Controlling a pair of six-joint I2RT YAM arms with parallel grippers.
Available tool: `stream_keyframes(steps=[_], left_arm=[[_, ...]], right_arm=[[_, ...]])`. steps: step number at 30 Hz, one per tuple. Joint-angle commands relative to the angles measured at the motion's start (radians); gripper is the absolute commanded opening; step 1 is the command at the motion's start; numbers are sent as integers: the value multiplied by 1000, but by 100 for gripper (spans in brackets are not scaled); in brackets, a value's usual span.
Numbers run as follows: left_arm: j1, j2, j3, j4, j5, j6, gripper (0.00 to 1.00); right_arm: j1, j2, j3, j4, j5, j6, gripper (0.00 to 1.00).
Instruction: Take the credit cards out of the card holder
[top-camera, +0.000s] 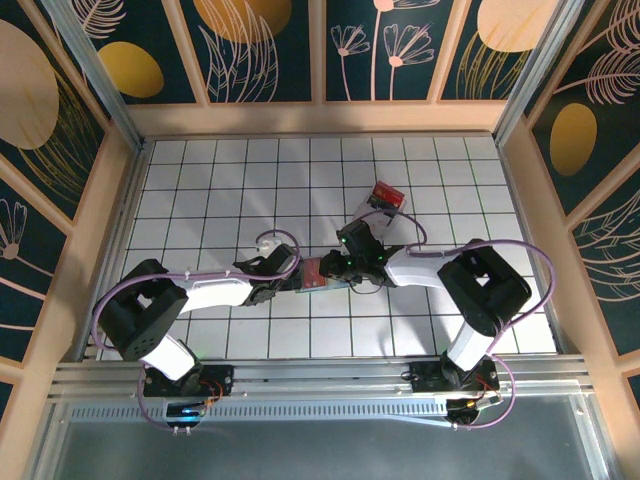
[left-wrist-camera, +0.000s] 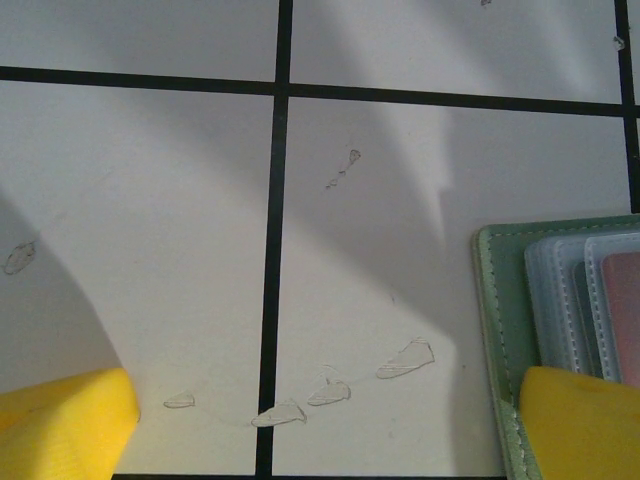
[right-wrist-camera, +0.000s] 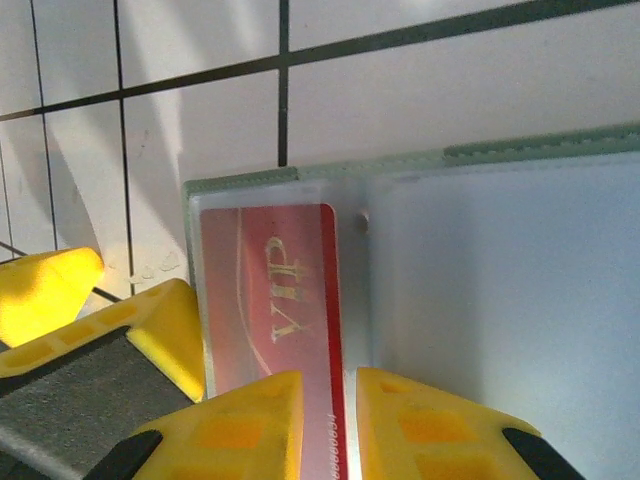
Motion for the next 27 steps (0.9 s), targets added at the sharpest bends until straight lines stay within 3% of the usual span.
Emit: stream_keyframes(steps=[1, 15, 22, 27], left_arm=[[27, 37, -2, -33, -23, 8, 99], [26, 54, 1, -29, -15, 13, 99], [26, 49, -1, -38, -21, 14, 99], [26, 51, 3, -44, -22, 15, 99]], right_arm=[[-6, 16, -10, 28, -10, 16, 22], [-10, 31, -13, 98, -91, 32, 22], [-12, 55, 19, -32, -6, 43, 23], [-10, 83, 23, -34, -19, 51, 24]])
